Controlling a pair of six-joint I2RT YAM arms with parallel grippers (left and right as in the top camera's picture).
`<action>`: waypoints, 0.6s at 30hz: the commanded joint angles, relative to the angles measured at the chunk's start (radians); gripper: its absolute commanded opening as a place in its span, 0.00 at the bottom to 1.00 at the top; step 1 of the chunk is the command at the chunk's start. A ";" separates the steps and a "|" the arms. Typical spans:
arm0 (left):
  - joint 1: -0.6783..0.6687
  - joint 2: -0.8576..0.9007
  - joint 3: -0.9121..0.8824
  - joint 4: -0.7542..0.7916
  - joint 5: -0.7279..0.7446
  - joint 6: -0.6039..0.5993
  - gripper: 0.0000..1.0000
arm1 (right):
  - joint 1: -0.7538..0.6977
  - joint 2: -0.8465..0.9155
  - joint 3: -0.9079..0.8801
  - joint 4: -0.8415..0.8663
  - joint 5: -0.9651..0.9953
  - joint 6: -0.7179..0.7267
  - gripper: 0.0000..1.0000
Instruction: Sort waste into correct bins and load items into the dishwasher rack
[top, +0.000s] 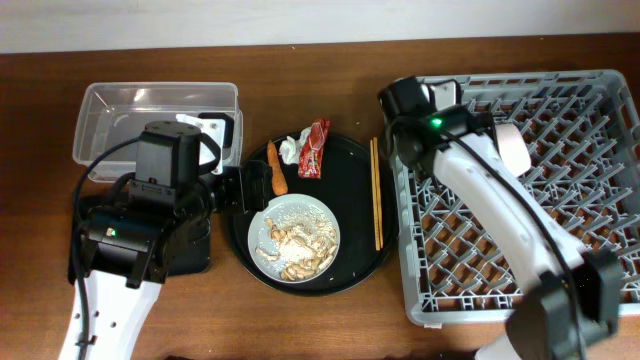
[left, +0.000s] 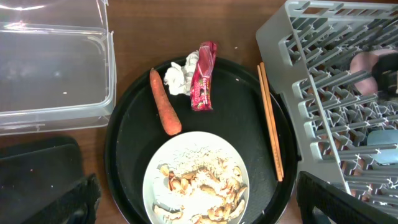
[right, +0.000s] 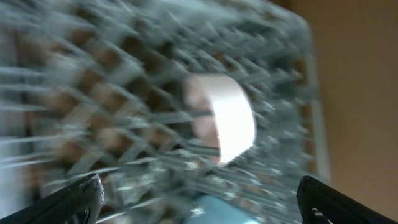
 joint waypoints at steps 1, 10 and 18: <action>-0.004 -0.003 0.013 -0.002 -0.011 -0.013 0.99 | 0.046 -0.069 0.027 -0.004 -0.486 0.024 0.77; -0.004 -0.003 0.013 -0.002 -0.011 -0.013 0.99 | 0.132 0.079 -0.062 0.018 -0.780 0.091 0.10; -0.004 -0.003 0.013 -0.002 -0.011 -0.013 0.99 | 0.132 0.256 -0.067 0.114 -0.560 0.160 0.08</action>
